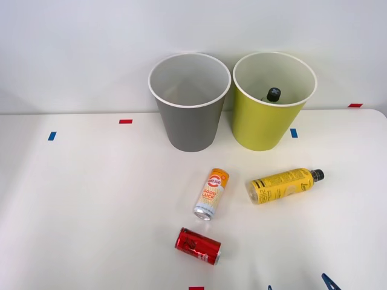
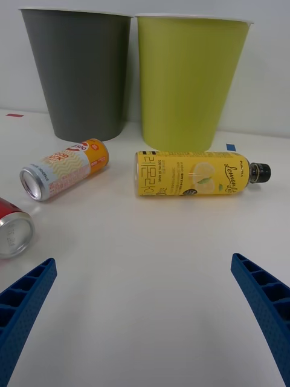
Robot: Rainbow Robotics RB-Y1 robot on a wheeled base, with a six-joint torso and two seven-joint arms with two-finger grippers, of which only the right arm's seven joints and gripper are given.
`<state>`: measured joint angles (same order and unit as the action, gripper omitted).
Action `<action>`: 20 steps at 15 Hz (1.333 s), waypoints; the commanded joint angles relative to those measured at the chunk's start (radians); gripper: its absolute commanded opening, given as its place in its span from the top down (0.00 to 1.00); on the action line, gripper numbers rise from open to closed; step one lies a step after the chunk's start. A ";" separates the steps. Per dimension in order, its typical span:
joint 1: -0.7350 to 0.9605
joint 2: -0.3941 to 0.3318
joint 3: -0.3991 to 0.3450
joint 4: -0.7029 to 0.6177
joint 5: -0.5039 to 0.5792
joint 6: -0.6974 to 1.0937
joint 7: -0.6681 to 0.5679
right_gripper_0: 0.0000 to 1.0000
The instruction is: Put cans in the gray bin, plastic bottles in the light green bin
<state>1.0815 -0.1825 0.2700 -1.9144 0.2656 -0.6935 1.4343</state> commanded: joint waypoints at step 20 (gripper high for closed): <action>0.000 0.000 0.000 0.000 0.000 0.000 0.000 0.00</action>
<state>1.0815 -0.1825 0.2700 -1.9144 0.2654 -0.6935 1.4343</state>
